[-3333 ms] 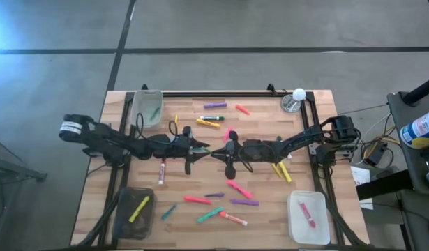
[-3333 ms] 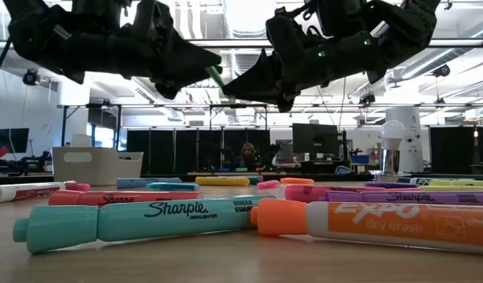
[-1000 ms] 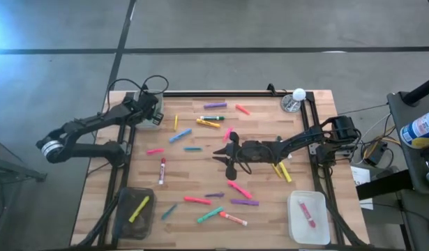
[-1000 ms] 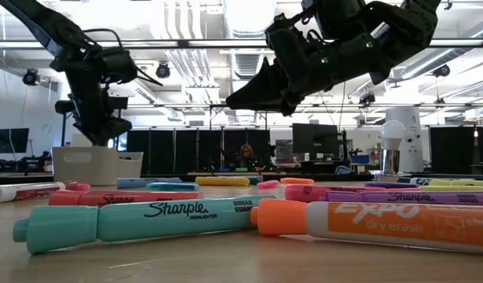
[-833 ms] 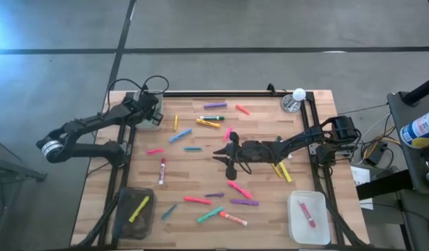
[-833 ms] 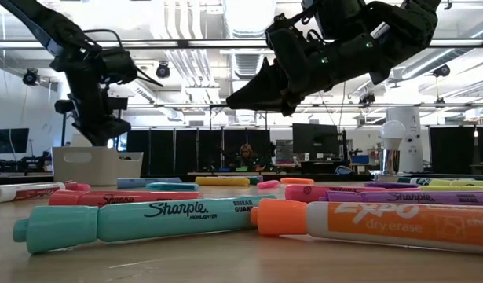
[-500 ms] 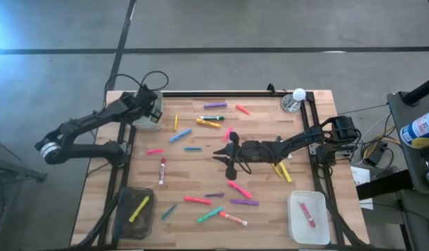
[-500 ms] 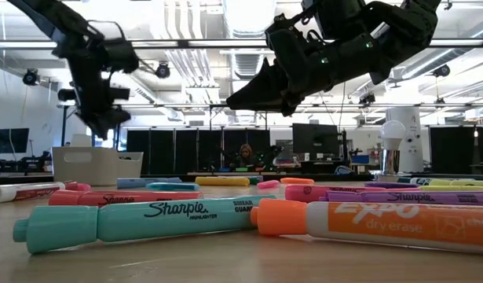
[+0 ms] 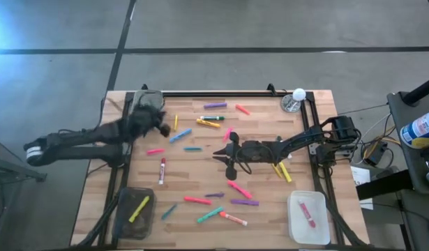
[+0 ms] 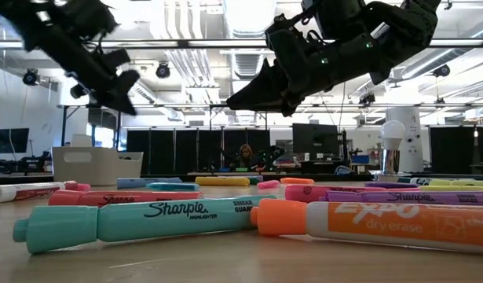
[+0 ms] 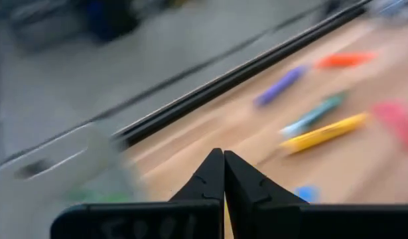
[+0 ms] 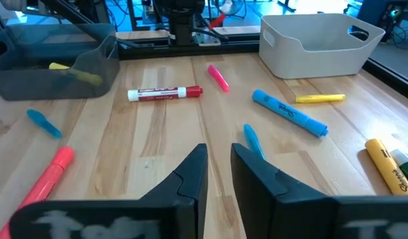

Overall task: Pick & Place Markers
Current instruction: Put the purple marker pen into the black bin

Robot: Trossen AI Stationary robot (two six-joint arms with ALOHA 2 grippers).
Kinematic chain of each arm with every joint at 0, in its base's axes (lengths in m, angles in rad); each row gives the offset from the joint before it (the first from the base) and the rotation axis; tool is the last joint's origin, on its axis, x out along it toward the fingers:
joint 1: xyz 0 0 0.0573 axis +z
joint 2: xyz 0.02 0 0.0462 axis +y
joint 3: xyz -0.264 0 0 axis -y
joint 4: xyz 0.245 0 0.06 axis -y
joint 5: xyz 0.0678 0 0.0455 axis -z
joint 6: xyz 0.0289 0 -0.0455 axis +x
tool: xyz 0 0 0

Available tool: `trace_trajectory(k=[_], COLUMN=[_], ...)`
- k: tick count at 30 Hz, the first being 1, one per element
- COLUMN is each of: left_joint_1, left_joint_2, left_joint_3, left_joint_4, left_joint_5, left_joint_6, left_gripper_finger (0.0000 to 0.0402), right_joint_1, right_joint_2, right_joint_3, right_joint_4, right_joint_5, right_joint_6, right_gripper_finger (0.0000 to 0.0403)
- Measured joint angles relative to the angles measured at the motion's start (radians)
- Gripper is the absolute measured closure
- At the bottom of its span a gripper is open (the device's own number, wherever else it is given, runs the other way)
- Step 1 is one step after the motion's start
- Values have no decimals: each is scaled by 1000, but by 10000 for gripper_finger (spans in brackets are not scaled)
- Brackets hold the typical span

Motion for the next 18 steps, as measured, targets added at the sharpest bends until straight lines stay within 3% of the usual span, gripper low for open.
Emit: trace_trajectory(k=[5,9,11,18], left_joint_1=[-194,-296,-325,-346], left_joint_2=[-33,-20,-13,3], left_joint_3=[-237,-394,-411,-395], left_joint_4=[517,880,932,880], left_joint_5=[95,181,196,201], left_joint_6=[61,131,161,200], left_gripper_finger=[400,401,401,401], right_joint_1=[0,0,-1,1], right_joint_2=[0,0,0,-17], right_joint_3=[0,0,0,2], right_joint_4=[1,1,2,-5], right_joint_5=[4,74,100,134], right_joint_6=[1,0,0,-7], right_gripper_finger=[344,343,337,291])
